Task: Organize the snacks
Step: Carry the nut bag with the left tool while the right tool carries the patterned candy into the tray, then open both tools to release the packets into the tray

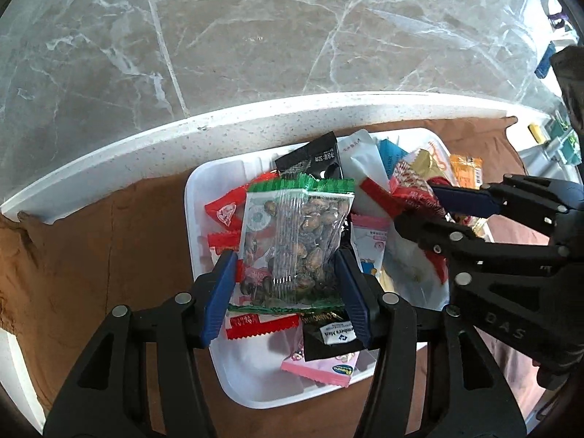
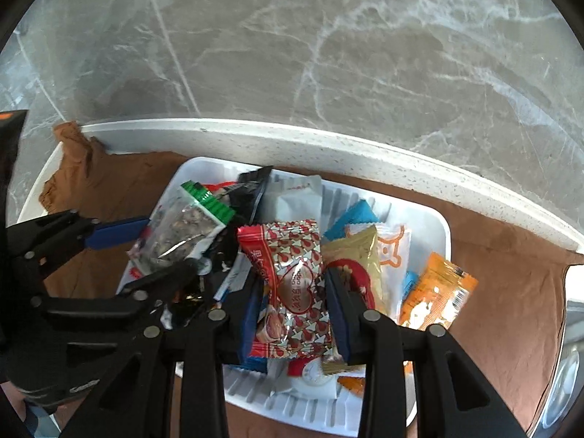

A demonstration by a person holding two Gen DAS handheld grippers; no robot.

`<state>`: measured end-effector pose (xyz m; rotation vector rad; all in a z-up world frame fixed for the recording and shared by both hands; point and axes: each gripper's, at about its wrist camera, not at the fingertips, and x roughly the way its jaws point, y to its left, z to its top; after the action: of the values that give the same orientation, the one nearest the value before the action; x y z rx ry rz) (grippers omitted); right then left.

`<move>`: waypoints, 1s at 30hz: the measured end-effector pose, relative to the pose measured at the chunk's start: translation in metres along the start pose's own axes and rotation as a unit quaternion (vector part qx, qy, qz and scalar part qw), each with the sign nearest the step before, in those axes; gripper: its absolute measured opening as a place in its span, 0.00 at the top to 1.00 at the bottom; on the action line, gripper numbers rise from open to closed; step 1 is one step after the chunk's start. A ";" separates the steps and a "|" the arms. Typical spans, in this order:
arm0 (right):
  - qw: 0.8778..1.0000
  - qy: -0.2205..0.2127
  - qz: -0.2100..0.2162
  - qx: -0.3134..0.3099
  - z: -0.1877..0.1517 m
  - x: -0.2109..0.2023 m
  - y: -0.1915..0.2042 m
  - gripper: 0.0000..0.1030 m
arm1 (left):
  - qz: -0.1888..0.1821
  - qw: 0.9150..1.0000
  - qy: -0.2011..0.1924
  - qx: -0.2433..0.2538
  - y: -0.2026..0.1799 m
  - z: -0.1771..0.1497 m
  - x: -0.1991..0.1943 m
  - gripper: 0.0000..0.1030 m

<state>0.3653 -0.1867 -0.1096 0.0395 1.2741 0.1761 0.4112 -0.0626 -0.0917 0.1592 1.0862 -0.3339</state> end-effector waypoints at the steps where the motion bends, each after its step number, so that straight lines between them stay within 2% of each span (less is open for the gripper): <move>1: 1.000 0.001 -0.001 0.000 0.000 0.002 0.000 0.64 | 0.000 1.000 0.000 -0.001 0.000 0.000 0.001 0.47; 18: 1.000 -0.004 -0.008 0.006 0.000 0.011 0.004 0.65 | -0.003 1.000 -0.005 -0.013 0.002 0.001 0.005 0.46; 24: 1.000 -0.014 -0.014 0.019 -0.004 0.001 -0.001 0.58 | 0.006 0.999 -0.017 -0.030 0.005 0.000 0.001 0.30; 29: 0.999 -0.029 -0.020 0.032 -0.006 -0.012 -0.008 0.50 | 0.004 0.998 -0.037 -0.041 0.003 -0.001 -0.011 0.21; 30: 0.999 -0.031 -0.021 0.034 -0.007 -0.015 -0.009 0.48 | 0.005 0.998 -0.040 -0.043 0.003 -0.002 -0.013 0.15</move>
<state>0.3554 -0.1985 -0.0983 0.0759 1.2176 0.0935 0.4052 -0.0570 -0.0808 0.0739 1.0181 -0.2814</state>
